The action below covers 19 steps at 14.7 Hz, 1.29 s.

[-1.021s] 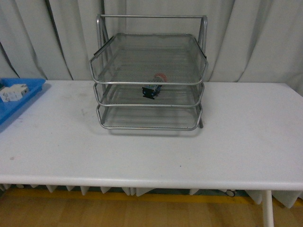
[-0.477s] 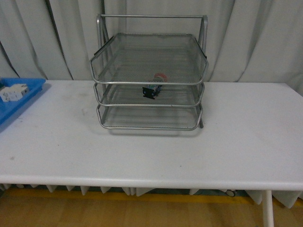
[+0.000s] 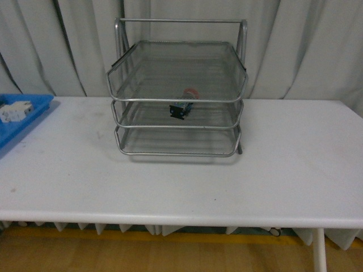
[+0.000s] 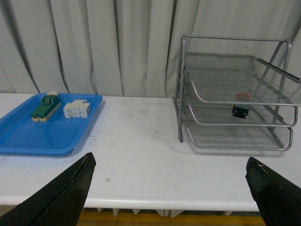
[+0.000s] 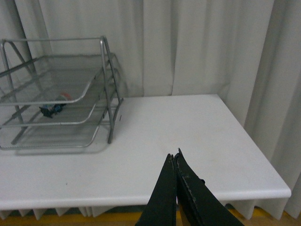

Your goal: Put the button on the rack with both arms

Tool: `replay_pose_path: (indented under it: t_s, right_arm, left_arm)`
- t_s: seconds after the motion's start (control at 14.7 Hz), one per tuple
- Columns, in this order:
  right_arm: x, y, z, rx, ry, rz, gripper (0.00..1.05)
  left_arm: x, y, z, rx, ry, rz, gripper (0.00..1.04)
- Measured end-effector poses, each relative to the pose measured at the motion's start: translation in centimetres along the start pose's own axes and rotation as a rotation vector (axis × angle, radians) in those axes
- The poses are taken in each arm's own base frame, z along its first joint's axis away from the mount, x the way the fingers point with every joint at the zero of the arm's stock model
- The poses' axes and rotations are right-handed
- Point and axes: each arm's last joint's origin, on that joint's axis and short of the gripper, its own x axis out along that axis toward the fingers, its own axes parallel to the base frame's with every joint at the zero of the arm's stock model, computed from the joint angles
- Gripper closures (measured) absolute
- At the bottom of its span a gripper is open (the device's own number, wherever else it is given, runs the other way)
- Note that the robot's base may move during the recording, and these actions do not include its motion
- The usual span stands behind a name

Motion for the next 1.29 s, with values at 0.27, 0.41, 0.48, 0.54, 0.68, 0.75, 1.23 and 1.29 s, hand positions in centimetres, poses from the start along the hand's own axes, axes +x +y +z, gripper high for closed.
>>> replay_pose_path:
  t_s: [0.27, 0.41, 0.48, 0.54, 0.68, 0.75, 1.23, 1.29]
  right_arm:
    - [0.0, 0.0, 0.03, -0.001, -0.003, 0.0, 0.97]
    - [0.0, 0.0, 0.03, -0.001, -0.003, 0.0, 0.72]
    - [0.0, 0.0, 0.03, -0.001, -0.003, 0.0, 0.63]
    - [0.0, 0.0, 0.03, -0.001, -0.003, 0.0, 0.53]
    - [0.0, 0.0, 0.03, -0.001, -0.003, 0.0, 0.31]
    - [0.0, 0.0, 0.03, -0.001, -0.003, 0.0, 0.17]
    - [0.0, 0.0, 0.03, 0.0, -0.003, 0.0, 0.06]
    - [0.0, 0.0, 0.03, 0.0, -0.003, 0.0, 0.06]
  left_arm:
    - [0.0, 0.0, 0.0, 0.0, 0.0, 0.0, 0.07]
    - [0.0, 0.0, 0.0, 0.0, 0.0, 0.0, 0.07]
    - [0.0, 0.0, 0.0, 0.0, 0.0, 0.0, 0.07]
    - [0.0, 0.0, 0.0, 0.0, 0.0, 0.0, 0.07]
    - [0.0, 0.0, 0.0, 0.0, 0.0, 0.0, 0.07]
    - [0.0, 0.0, 0.0, 0.0, 0.0, 0.0, 0.07]
    - [0.0, 0.0, 0.0, 0.0, 0.0, 0.0, 0.07]
    - [0.0, 0.0, 0.0, 0.0, 0.0, 0.0, 0.07]
